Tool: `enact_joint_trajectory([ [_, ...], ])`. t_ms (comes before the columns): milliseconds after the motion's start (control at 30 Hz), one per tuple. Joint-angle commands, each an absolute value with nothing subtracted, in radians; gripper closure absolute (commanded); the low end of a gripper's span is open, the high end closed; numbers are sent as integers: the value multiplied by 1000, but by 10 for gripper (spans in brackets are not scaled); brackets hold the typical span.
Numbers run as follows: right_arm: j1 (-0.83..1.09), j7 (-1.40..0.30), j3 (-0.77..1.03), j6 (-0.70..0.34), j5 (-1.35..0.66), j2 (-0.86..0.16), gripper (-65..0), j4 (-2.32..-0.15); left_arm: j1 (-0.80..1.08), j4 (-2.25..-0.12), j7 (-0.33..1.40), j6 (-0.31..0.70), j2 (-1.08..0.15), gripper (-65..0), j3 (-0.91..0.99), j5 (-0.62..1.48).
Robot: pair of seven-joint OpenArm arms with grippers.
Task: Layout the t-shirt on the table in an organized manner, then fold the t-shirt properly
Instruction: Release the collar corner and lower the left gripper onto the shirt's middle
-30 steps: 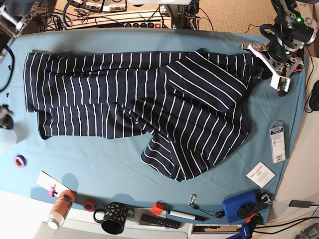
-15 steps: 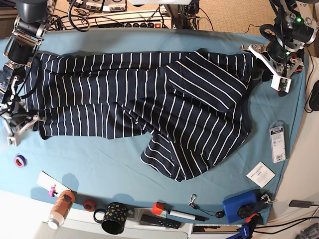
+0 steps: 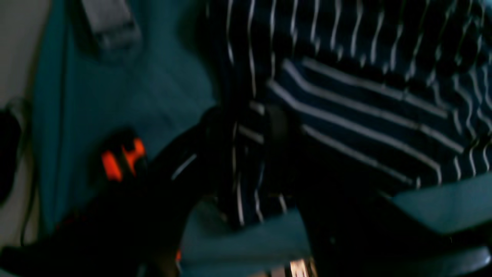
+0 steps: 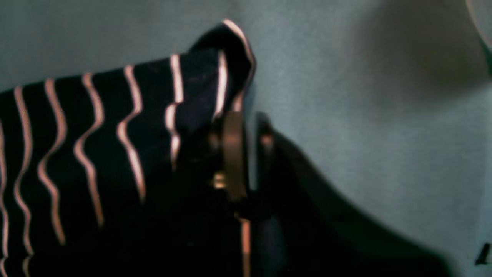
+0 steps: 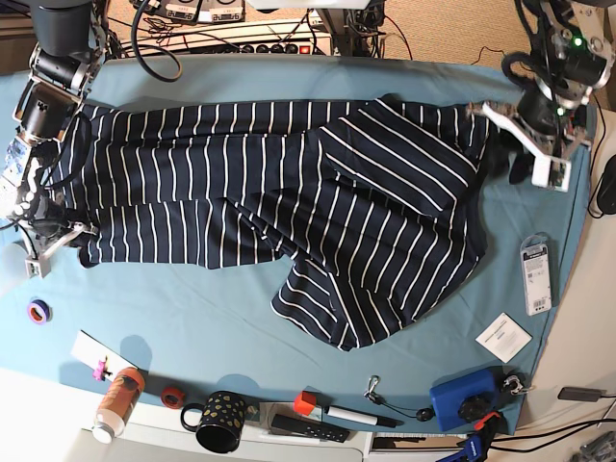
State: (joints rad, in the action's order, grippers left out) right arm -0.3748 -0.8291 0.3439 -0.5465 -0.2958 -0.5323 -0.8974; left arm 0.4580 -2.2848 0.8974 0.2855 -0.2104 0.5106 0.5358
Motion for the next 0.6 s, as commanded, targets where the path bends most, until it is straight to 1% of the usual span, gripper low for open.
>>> enact_joint_trajectory([
  [0,-402,-808,347,-539,-286,-559,0,-914,437,-2288,871,289,-219,-175,513,547],
  [67,-402,-807,347,-511,-245,-560,0,-914,391,-2255,870,302,-219,-160,513,552],
  [133,-402,-791,347,-486,-218,-560,0,-914,343,-2207,856,366,-219,-154,510,563],
  [267,-402,-755,347,-480,-212,-560,0,-914,239,-2087,818,468,-219,-155,444,561],
  [333,-402,-748,347,-480,-212,-559,0,-914,190,-2022,754,497,-220,-155,385,525],
  [400,-402,-748,347,-480,-212,-560,0,-914,141,-1964,675,498,-220,-155,315,439],
  [467,-402,-764,347,-483,-212,-560,0,-914,91,-1924,643,487,-219,-155,242,348],
  [567,-402,-816,347,-530,-213,-561,0,-916,27,-1903,627,415,-219,-155,154,243],
])
